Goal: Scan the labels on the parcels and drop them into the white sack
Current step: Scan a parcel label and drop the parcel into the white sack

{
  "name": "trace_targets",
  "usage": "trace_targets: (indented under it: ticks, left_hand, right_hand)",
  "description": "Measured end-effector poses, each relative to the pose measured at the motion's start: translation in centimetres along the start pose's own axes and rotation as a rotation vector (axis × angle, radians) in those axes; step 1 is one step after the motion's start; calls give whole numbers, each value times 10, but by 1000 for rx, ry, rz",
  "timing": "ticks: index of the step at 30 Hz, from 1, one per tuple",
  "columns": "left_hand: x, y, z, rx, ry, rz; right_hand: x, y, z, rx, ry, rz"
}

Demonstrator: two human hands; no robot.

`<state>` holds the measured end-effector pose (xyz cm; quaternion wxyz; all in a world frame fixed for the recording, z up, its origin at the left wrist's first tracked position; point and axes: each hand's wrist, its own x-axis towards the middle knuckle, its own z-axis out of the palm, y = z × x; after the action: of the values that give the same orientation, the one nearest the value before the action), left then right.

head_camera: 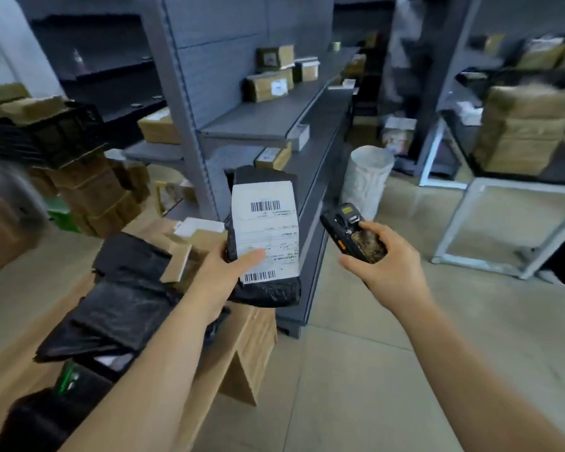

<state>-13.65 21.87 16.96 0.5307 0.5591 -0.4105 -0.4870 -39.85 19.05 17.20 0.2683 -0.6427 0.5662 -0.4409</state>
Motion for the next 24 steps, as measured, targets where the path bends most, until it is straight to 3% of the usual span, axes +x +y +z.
trace_targets:
  ticks: [9, 16, 24]
  left_hand:
    - [100, -1, 195, 60, -158, -50]
    - [191, 1, 262, 83, -224, -69]
    - [347, -7, 318, 37, -255, -107]
  right_hand:
    - [85, 109, -125, -96, 160, 82]
    - [171, 164, -145, -66, 206, 126]
    - [314, 214, -142, -122, 207, 162]
